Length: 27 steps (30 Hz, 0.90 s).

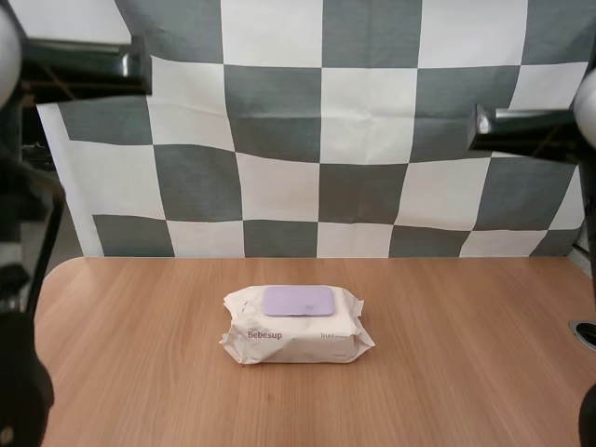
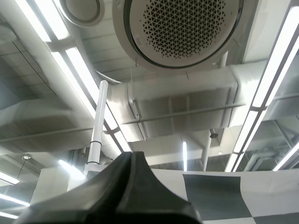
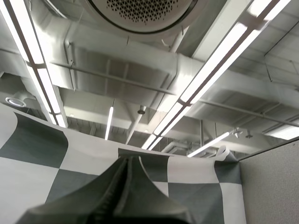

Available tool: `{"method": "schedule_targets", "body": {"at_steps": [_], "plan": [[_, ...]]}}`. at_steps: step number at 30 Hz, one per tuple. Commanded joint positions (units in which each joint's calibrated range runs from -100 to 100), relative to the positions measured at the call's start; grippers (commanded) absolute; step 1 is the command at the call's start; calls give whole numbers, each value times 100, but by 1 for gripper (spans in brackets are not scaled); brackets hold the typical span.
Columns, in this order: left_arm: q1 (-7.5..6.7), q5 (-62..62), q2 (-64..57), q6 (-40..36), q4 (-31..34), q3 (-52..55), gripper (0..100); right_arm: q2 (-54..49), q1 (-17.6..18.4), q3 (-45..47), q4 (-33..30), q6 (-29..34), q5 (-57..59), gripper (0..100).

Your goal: Open the wet wipes lid

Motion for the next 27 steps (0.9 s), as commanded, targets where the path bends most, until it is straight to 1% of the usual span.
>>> {"method": "schedule_targets", "body": {"at_steps": [1, 3, 5, 7, 8, 9, 11, 14, 16, 17, 19, 21, 22, 24, 25, 27], "plan": [[0, 5717, 860, 366, -4, -1590, 0, 1671, 4, -2546, -703, -8, 5041, 0], [0, 6502, 1289, 821, -4, -1907, 0, 2283, 4, -2841, -1019, -8, 5970, 0], [7, 7806, 1638, 1439, 6, -2216, 0, 2680, 4, -3043, -1269, -8, 6708, 0], [23, 9087, 1888, 1831, -32, -2350, 0, 2973, 4, -3163, -1282, -8, 7550, 0], [41, 9522, 1992, 1833, -42, -2313, 0, 3095, 4, -3163, -1226, -8, 7896, 0], [48, 9747, 2167, 1833, -11, -2191, 0, 3173, 4, -3163, -1186, -8, 8043, 0], [48, 9791, 2352, 1966, 129, -1898, 0, 3332, 4, -3150, -1174, -18, 8260, 0], [48, 9791, 2542, 2267, 299, -1446, 0, 3497, 4, -3150, -1192, -491, 8305, 0], [48, 9791, 2616, 2321, 250, -1146, 0, 3562, 4, -3150, -1178, -792, 8305, 0], [48, 9791, 2646, 2311, 113, -1060, 0, 3591, 4, -3150, -1104, -901, 8305, 0], [48, 9791, 2688, 2301, -401, -899, 0, 3630, 4, -3150, -832, -1211, 8327, 0], [48, 10053, 2751, 2324, -1256, -826, 0, 3681, 4, -3062, -378, -1655, 8346, 0], [48, 10333, 2818, 2480, -1752, -790, 0, 3711, 4, -2998, -127, -1916, 8373, 0], [57, 10972, 2935, 2991, -2507, -711, 0, 3754, 4, -2844, 356, -2297, 8389, 0], [87, 11229, 2963, 3233, -2727, -641, 0, 3769, 4, -2766, 490, -2461, 8389, 0], [143, 11401, 3012, 3399, -2829, -545, 0, 3769, 4, -2590, 717, -2695, 8334, 0]]}}
